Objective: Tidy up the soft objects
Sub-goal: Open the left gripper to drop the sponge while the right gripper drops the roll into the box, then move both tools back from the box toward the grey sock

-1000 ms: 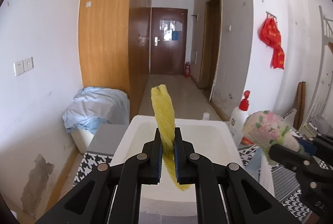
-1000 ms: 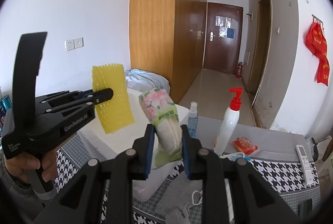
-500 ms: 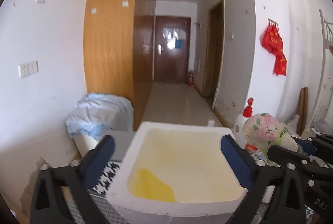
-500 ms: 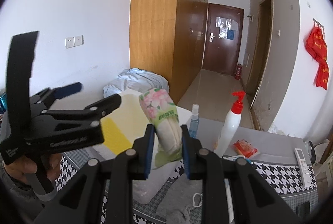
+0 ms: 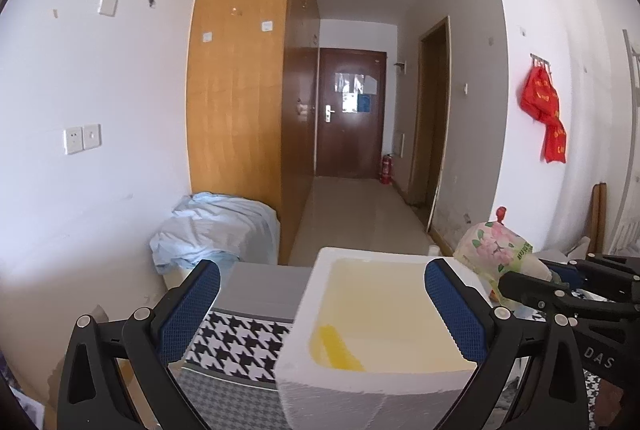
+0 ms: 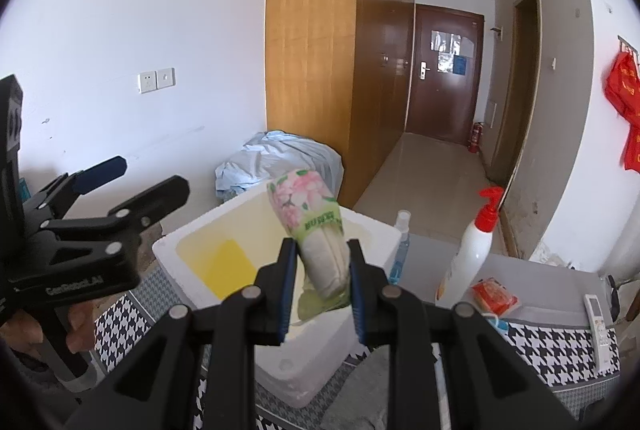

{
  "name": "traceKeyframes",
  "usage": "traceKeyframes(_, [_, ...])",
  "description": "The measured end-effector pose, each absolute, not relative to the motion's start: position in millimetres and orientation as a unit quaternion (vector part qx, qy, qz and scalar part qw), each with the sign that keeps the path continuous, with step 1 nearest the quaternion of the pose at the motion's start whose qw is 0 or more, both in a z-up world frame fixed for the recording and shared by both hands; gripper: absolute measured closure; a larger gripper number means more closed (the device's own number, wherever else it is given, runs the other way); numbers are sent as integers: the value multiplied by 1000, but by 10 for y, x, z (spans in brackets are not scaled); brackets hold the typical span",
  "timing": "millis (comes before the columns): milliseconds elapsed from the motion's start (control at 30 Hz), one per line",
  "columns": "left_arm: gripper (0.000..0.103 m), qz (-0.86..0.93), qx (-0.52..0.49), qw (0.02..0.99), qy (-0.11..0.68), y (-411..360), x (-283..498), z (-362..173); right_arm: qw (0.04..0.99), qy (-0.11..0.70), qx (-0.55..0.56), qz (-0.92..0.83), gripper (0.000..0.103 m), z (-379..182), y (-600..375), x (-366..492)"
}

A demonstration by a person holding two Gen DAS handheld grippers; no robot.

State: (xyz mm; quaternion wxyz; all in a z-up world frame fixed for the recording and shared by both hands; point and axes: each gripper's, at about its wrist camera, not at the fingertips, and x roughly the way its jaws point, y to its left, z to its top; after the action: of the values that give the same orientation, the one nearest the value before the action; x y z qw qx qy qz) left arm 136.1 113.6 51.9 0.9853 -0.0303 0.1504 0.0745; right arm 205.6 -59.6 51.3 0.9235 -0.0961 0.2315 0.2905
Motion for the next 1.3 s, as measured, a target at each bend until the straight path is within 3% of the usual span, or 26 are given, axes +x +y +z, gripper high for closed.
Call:
traceKeyframes(533, [1, 110, -35, 982, 149, 1339, 1205, 475, 908, 263, -104, 310, 74, 399, -320, 2279])
traceKeyframes(700, [1, 112, -34, 981, 153, 1333, 1201, 446, 904, 273, -108, 310, 70, 336, -251, 2370])
traceKeyframes(733, [1, 113, -34, 981, 154, 1335, 1203, 439, 903, 275, -108, 311, 66, 331, -244, 2379])
traceKeyframes(800, [1, 114, -35, 981, 156, 1346, 1206, 428, 904, 275, -110, 309, 50, 327, -244, 2391])
traceKeyframes(833, [1, 114, -37, 980, 157, 1350, 1207, 423, 906, 270, -109, 308, 34, 333, -248, 2383])
traceKeyframes(867, [1, 114, -38, 980, 157, 1359, 1200, 423, 908, 264, -108, 307, 26, 342, -251, 2369])
traceKeyframes(1300, [1, 113, -41, 980, 157, 1299, 1133, 444, 913, 254, -85, 307, 22, 452, -476, 2243])
